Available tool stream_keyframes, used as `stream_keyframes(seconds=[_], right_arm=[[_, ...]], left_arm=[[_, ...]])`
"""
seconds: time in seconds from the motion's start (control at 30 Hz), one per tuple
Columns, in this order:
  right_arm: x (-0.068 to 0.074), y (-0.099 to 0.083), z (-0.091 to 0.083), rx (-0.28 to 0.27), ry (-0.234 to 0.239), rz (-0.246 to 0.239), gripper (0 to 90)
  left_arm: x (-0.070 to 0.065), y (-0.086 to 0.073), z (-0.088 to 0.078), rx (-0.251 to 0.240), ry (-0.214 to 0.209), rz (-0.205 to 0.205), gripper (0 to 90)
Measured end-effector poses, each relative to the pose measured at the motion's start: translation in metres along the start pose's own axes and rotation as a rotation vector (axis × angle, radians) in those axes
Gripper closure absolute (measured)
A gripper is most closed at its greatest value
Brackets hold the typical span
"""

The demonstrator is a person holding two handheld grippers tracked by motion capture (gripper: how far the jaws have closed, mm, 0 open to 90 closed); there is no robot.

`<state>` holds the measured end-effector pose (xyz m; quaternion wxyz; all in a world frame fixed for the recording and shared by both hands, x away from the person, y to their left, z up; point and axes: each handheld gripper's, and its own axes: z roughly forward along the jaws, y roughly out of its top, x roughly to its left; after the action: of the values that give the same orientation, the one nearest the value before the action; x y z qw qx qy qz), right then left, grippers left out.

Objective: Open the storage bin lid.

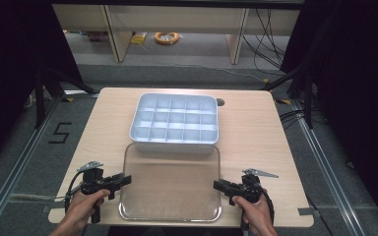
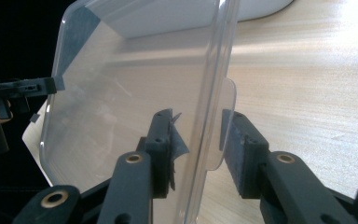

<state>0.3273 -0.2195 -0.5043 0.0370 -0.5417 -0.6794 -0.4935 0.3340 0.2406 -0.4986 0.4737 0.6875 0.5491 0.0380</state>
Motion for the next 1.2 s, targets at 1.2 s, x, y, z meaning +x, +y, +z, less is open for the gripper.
stream_keyframes(seconds=[1.2], right_arm=[[-0.011,-0.002,0.014,0.069,-0.074,-0.037,57.6]], left_arm=[[0.008,-0.003,0.019,0.1,0.019,-0.016,50.4]])
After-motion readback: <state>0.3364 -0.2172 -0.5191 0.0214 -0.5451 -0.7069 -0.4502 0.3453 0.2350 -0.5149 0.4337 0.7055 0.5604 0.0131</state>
